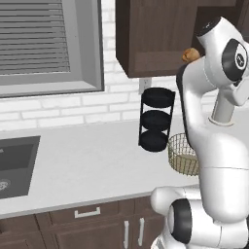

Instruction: Open the cabinet, pick up the bread from the cabinet and place it in the basket. Then move the basket to the dining counter.

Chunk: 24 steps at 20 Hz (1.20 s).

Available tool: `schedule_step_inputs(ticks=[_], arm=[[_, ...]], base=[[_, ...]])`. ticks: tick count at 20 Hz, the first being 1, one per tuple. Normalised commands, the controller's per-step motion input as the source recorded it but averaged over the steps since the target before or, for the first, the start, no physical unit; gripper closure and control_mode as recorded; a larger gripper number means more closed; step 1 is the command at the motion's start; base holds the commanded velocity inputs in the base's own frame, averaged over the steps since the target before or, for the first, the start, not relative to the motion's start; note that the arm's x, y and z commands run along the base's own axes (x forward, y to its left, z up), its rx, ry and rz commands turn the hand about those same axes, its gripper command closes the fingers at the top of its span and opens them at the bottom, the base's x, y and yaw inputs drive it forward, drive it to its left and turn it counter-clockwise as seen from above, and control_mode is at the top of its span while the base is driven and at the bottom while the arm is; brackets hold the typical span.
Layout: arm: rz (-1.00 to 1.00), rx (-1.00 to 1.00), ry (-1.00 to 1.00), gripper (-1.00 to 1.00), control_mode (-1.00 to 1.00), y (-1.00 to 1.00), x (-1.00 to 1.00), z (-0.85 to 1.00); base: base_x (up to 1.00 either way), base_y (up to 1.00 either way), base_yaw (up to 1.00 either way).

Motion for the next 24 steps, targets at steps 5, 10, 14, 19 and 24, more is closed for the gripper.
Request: schedule_step_inputs(ticks=[5,10,14,19,24], arm=[[0.12,-0.04,0.00,-1.00,-1.00,0.89,0.09,0.00],[0.54,-0.05,0.15,-1.00,-1.00,0.15,-0.04,0.00],[0.78,-0.13,0.20,-1.00,-1.00,0.00,-0.09,0.00],[0.74,-0.22,0.33,-1.00,-1.00,0.00,0.00,0.00],[0.61,-0.15,0.37,-1.00,-1.00,-0.06,0.28,0.09]], base=[[0.00,0.00,0.00],[0.00,0.00,0.00],[0.00,0.00,0.00],[0.00,0.00,0.00],[0.00,0.00,0.00]])
